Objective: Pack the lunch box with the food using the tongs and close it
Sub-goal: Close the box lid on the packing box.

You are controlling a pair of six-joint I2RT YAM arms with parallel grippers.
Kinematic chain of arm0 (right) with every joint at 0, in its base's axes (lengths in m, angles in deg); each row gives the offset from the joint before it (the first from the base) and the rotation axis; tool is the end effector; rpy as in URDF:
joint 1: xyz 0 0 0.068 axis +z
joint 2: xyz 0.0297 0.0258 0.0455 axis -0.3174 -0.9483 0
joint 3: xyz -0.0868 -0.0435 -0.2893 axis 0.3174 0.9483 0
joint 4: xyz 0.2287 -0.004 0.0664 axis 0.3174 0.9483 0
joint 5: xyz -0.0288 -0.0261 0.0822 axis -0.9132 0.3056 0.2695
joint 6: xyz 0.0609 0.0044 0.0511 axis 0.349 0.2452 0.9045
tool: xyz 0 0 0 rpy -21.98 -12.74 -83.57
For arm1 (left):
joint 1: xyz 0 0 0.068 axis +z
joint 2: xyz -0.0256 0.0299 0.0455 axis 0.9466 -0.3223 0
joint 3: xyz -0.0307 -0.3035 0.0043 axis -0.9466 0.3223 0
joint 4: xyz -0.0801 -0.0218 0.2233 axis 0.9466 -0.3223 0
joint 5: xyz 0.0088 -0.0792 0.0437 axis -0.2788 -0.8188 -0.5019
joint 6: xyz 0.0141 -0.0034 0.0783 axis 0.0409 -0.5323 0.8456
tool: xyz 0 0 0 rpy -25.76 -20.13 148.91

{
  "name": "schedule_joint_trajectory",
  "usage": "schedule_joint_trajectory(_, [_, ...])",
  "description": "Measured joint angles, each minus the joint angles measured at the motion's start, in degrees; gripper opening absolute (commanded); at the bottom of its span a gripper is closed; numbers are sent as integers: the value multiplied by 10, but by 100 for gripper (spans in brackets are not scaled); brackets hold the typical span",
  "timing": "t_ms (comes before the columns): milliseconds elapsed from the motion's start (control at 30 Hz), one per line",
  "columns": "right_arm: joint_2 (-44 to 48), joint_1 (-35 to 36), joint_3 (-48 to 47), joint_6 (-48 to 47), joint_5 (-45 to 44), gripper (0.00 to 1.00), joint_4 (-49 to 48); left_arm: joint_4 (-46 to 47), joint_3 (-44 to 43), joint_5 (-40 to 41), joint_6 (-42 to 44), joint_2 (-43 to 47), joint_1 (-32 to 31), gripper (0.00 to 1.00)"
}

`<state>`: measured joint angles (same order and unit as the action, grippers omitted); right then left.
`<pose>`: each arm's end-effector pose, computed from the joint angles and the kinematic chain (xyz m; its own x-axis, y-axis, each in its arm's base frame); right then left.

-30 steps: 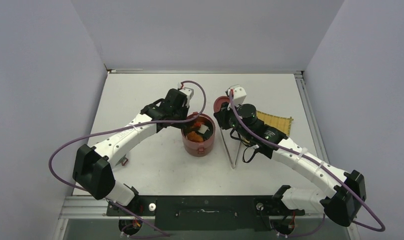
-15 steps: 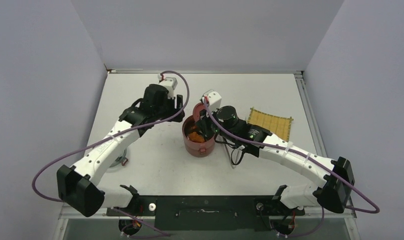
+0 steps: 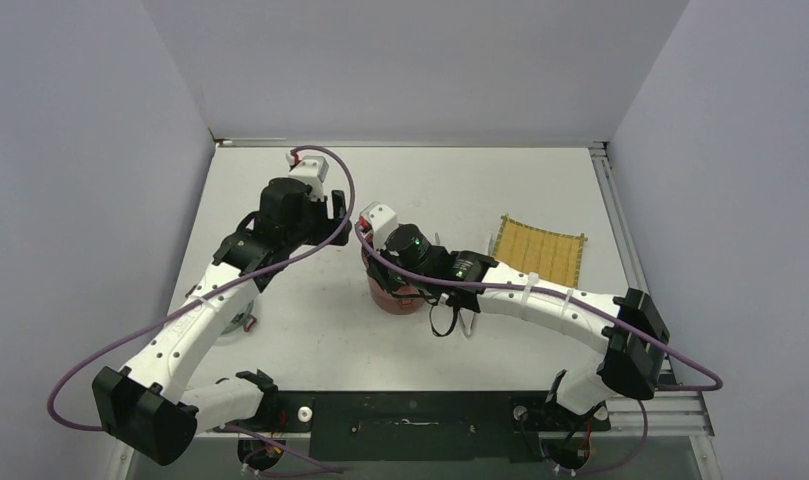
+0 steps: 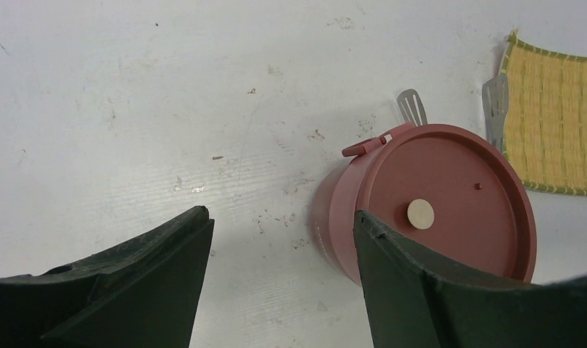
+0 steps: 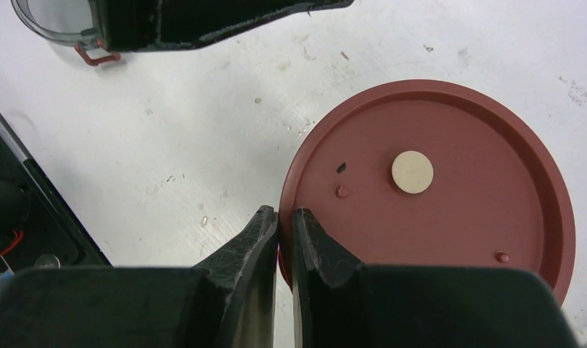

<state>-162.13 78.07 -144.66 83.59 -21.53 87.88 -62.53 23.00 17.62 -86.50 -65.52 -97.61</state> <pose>0.1771 0.2980 0.3343 -0.4490 -0.3117 -0.8374 -0.7684 0.6129 0.1839 0.2223 -0.1030 0.3649 -0.5470 -0.0480 -0.8358 0.2215 0.9545 -0.1998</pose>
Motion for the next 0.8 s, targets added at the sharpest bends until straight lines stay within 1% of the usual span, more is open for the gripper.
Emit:
schedule_joint_trajectory(133, [-18,10,-18,-1,-13,5,21,6,21,-23,-2,0,2,71])
schedule_joint_trajectory(400, [-25,19,-35,15,-42,5,55,9,61,-88,-23,-1,5,71])
schedule_joint_trajectory(800, [-25,24,-35,26,-52,5,64,19,64,-133,-33,-2,6,71])
